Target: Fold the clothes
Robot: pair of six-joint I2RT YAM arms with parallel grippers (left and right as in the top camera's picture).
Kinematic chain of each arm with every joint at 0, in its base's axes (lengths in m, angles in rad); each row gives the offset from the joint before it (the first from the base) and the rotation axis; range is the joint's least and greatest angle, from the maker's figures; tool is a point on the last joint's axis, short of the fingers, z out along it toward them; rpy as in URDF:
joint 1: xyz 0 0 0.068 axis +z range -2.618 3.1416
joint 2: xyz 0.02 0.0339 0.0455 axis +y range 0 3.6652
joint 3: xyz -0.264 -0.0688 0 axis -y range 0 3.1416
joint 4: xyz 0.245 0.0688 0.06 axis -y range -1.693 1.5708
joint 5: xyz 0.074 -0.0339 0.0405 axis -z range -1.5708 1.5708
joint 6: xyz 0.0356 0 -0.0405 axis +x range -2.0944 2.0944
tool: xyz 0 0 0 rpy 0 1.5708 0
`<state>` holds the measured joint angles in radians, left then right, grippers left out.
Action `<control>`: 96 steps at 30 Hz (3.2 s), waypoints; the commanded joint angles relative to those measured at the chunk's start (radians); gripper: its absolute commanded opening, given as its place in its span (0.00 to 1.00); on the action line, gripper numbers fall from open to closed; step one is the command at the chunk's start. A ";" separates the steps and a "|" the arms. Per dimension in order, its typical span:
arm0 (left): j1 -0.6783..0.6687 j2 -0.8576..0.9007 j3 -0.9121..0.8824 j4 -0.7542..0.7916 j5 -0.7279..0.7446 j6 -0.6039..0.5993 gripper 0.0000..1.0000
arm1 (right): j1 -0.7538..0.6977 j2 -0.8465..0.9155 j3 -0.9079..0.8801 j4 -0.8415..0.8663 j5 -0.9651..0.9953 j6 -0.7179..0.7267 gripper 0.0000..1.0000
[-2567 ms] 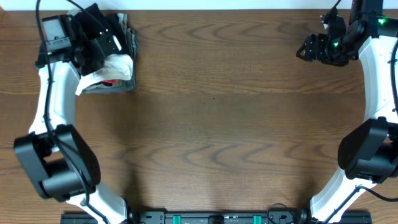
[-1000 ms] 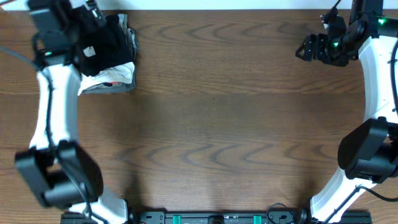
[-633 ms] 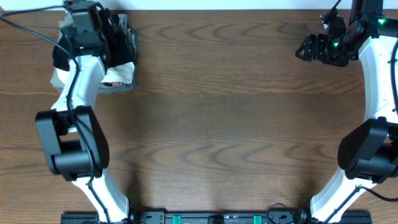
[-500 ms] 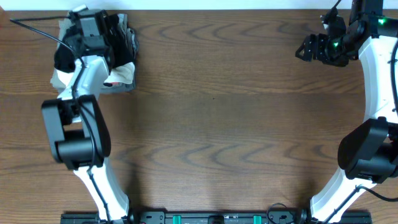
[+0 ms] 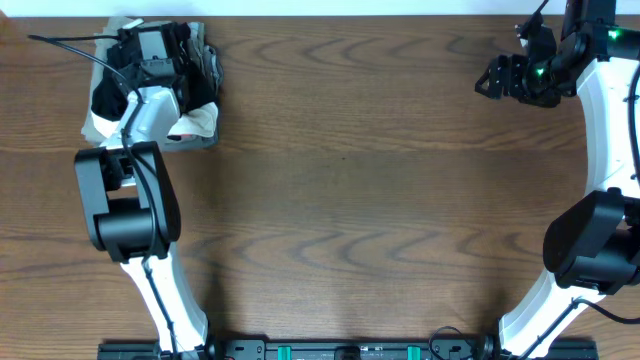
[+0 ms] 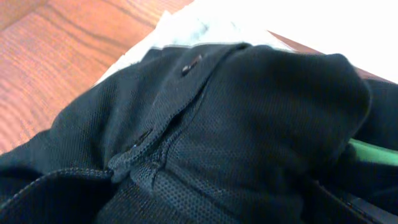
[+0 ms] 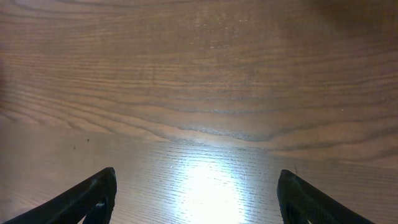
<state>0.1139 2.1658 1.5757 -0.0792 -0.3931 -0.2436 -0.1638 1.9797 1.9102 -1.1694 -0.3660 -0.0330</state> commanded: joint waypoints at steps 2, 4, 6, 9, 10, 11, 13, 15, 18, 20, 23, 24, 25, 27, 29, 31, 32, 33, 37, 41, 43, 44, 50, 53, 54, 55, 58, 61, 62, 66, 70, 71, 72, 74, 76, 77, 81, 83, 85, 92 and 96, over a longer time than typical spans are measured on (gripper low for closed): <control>0.000 -0.124 -0.047 -0.118 0.033 -0.031 0.98 | 0.015 -0.014 0.004 -0.002 -0.004 -0.006 0.80; 0.000 -0.226 -0.047 -0.161 0.038 -0.031 0.98 | 0.015 -0.014 0.005 0.000 -0.004 -0.006 0.80; 0.000 -0.332 -0.047 -0.204 0.043 -0.031 0.98 | 0.014 -0.014 0.005 0.005 -0.004 -0.006 0.80; 0.000 -0.484 -0.047 -0.271 0.045 -0.031 0.98 | 0.014 -0.014 0.004 0.016 -0.003 -0.010 0.81; 0.000 -0.525 -0.047 -0.292 0.045 -0.031 0.98 | 0.014 -0.014 0.005 0.019 -0.003 -0.010 0.81; 0.000 -0.567 -0.047 -0.315 0.045 -0.031 0.98 | 0.014 -0.014 0.005 0.024 -0.002 -0.012 0.82; 0.000 -0.642 -0.047 -0.365 0.045 -0.031 0.98 | 0.013 -0.014 0.005 0.035 0.004 -0.029 0.84; 0.000 -0.697 -0.047 -0.412 0.045 -0.031 0.98 | 0.011 -0.014 0.005 0.048 0.005 -0.036 0.86; 0.000 -0.742 -0.047 -0.489 0.045 -0.031 0.98 | -0.002 -0.020 0.008 0.064 0.003 -0.036 0.90; 0.000 -0.749 -0.047 -0.549 0.045 -0.031 0.98 | -0.014 -0.032 0.011 0.075 0.003 -0.035 0.92; 0.000 -0.744 -0.048 -0.610 0.045 -0.032 0.98 | -0.027 -0.061 0.034 0.082 0.003 -0.036 0.93; 0.000 -0.742 -0.048 -0.624 0.045 -0.032 0.98 | -0.028 -0.072 0.045 0.081 0.003 -0.037 0.93; 0.000 -0.740 -0.048 -0.638 0.045 -0.032 0.98 | -0.027 -0.091 0.064 0.081 0.003 -0.040 0.94; 0.000 -0.740 -0.048 -0.662 0.045 -0.032 0.98 | -0.024 -0.124 0.095 0.082 -0.002 -0.056 0.99; 0.000 -0.740 -0.048 -0.679 0.045 -0.032 0.98 | -0.016 -0.169 0.135 0.081 -0.009 -0.058 0.99; 0.000 -0.740 -0.048 -0.681 0.045 -0.032 0.98 | -0.002 -0.220 0.163 0.081 -0.030 -0.056 0.99; 0.000 -0.740 -0.048 -0.681 0.045 -0.032 0.98 | 0.007 -0.252 0.168 0.081 -0.050 -0.043 0.99; 0.000 -0.740 -0.048 -0.681 0.045 -0.031 0.98 | 0.015 -0.278 0.169 0.081 -0.067 -0.031 0.99; 0.000 -0.740 -0.048 -0.681 0.045 -0.032 0.98 | 0.046 -0.384 0.169 0.074 -0.094 -0.001 0.99; 0.000 -0.740 -0.048 -0.681 0.045 -0.032 0.98 | 0.046 -0.454 0.169 0.074 -0.094 -0.002 0.99; 0.000 -0.740 -0.048 -0.681 0.045 -0.032 0.98 | 0.047 -0.477 0.169 0.054 -0.094 -0.002 0.99; 0.000 -0.740 -0.048 -0.681 0.045 -0.032 0.98 | 0.047 -0.487 0.169 0.034 -0.094 -0.001 0.99; 0.000 -0.740 -0.048 -0.681 0.045 -0.032 0.98 | 0.045 -0.516 0.169 -0.070 0.019 -0.035 0.99; 0.000 -0.740 -0.048 -0.681 0.045 -0.032 0.98 | 0.044 -0.514 0.168 -0.056 0.079 -0.036 0.99; 0.000 -0.740 -0.048 -0.681 0.045 -0.032 0.98 | 0.045 -0.512 0.168 -0.049 0.115 -0.036 0.99; 0.000 -0.740 -0.048 -0.681 0.045 -0.032 0.98 | 0.047 -0.515 0.163 -0.043 0.145 -0.036 0.99; 0.000 -0.740 -0.048 -0.681 0.045 -0.032 0.98 | 0.047 -0.566 0.106 -0.003 0.198 -0.036 0.99; 0.000 -0.740 -0.048 -0.681 0.045 -0.032 0.98 | 0.045 -0.671 -0.055 0.143 0.214 -0.036 0.99; 0.000 -0.740 -0.048 -0.681 0.045 -0.032 0.98 | 0.045 -0.711 -0.120 0.200 0.212 -0.035 0.99; 0.000 -0.740 -0.048 -0.681 0.045 -0.032 0.98 | 0.045 -0.917 -0.467 0.467 0.198 -0.035 0.99; 0.000 -0.740 -0.048 -0.681 0.045 -0.032 0.98 | 0.045 -1.082 -0.750 0.626 0.203 -0.035 0.99; 0.000 -0.740 -0.048 -0.681 0.045 -0.032 0.98 | 0.045 -1.126 -0.820 0.652 0.205 -0.035 0.99; 0.000 -0.740 -0.048 -0.681 0.045 -0.032 0.98 | 0.045 -1.165 -0.880 0.670 0.206 -0.035 0.99; 0.000 -0.740 -0.048 -0.681 0.045 -0.032 0.98 | 0.045 -1.242 -1.001 0.707 0.210 -0.035 0.98; 0.000 -0.740 -0.048 -0.681 0.045 -0.032 0.98 | 0.045 -1.324 -1.126 0.761 0.209 -0.035 0.99; 0.000 -0.740 -0.048 -0.681 0.045 -0.032 0.98 | 0.045 -1.358 -1.178 0.789 0.208 -0.034 0.99; 0.000 -0.740 -0.048 -0.681 0.045 -0.032 0.98 | 0.045 -1.511 -1.394 0.905 0.208 -0.031 0.99; 0.000 -0.740 -0.048 -0.681 0.045 -0.032 0.98 | 0.047 -1.581 -1.489 0.955 0.206 -0.031 0.99; 0.000 -0.740 -0.048 -0.681 0.045 -0.032 0.98 | 0.056 -1.647 -1.571 0.993 0.204 -0.031 0.99; 0.000 -0.740 -0.048 -0.681 0.045 -0.032 0.98 | 0.083 -1.819 -1.760 1.054 0.200 -0.031 0.99; 0.000 -0.740 -0.048 -0.681 0.045 -0.032 0.98 | 0.095 -1.863 -1.836 1.086 0.200 -0.031 0.99</control>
<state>0.1139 1.4250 1.5280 -0.7589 -0.3431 -0.2661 -0.0845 0.1452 0.1177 -0.0971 -0.1635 -0.0620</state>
